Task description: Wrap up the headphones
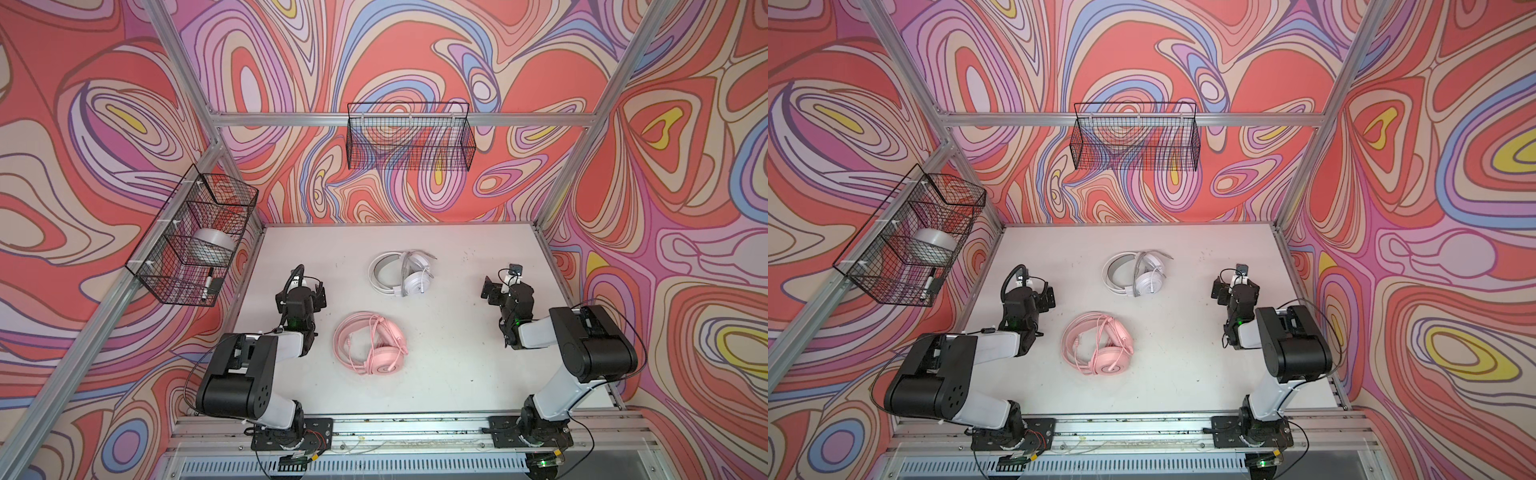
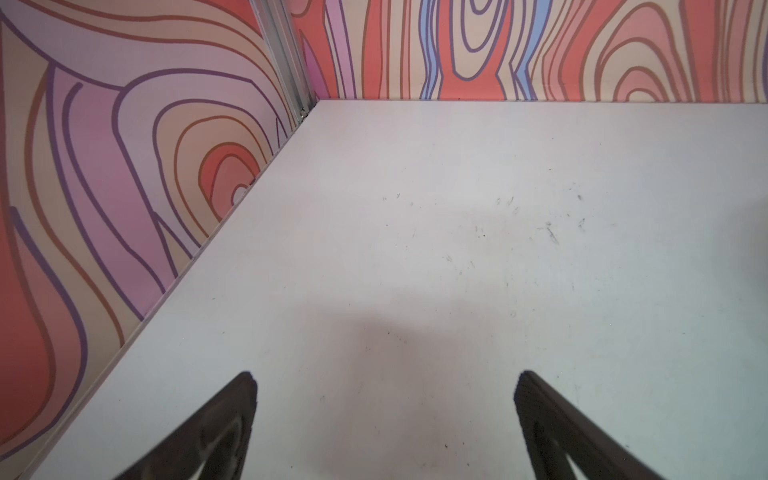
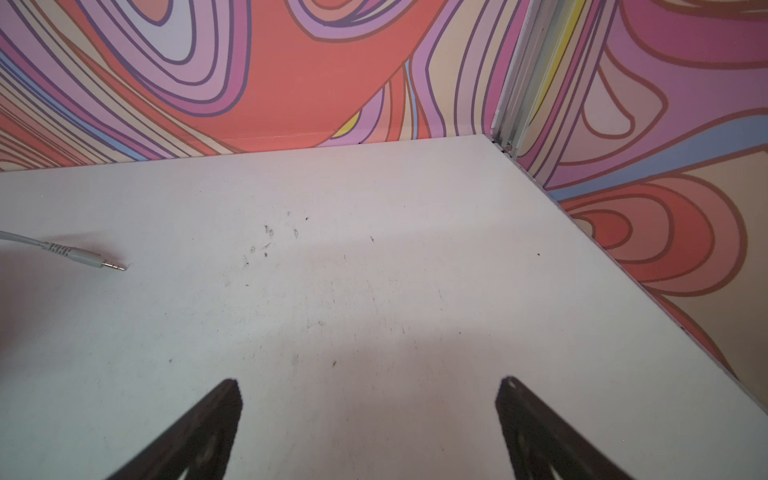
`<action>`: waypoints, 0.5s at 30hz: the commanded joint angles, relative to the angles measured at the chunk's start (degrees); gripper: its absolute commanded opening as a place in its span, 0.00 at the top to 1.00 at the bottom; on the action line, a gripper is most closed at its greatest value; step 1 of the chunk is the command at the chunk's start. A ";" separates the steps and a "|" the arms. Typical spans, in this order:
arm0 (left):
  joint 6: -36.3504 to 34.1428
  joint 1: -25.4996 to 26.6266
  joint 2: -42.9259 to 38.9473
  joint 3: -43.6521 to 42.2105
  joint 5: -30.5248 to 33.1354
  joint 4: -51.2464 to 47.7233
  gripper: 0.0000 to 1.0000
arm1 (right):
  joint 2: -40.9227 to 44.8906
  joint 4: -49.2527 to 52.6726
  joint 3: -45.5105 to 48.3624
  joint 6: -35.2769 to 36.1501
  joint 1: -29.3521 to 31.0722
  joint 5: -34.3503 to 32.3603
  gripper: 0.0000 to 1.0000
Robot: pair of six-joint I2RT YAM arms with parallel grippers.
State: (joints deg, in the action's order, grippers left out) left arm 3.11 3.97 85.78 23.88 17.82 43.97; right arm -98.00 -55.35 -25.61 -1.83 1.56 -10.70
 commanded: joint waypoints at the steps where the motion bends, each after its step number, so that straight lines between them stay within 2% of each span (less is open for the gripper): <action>1: -1.36 -1.01 0.86 -0.15 -5.12 1.85 0.00 | -0.27 -0.37 -0.89 -0.38 -0.08 0.52 0.02; 4: -1.80 -1.77 3.12 -2.82 -7.10 9.02 0.00 | -0.27 -0.37 -0.85 -0.33 -0.07 0.52 0.01; 6: -1.19 -1.77 2.04 -2.08 -7.19 5.57 0.02 | -0.27 -0.37 -0.85 -0.37 -0.03 0.56 0.02; 8: -1.68 -1.77 2.85 -2.61 -7.04 8.28 0.04 | -0.27 -0.48 -0.76 -0.28 -0.07 0.43 0.01; 10: -1.31 -1.77 2.34 -2.37 -7.01 6.63 0.00 | -0.27 -0.46 -0.76 -0.33 -0.09 0.43 0.01; 15: -1.21 -1.77 2.39 -2.57 -6.92 7.26 0.00 | -0.27 -0.55 -0.76 -0.33 -0.11 0.44 0.02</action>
State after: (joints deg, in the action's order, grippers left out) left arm 2.57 2.57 87.96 21.93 11.55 48.69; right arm -98.00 -55.37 -25.61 -1.83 1.56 -10.66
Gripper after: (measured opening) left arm 0.999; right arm 0.985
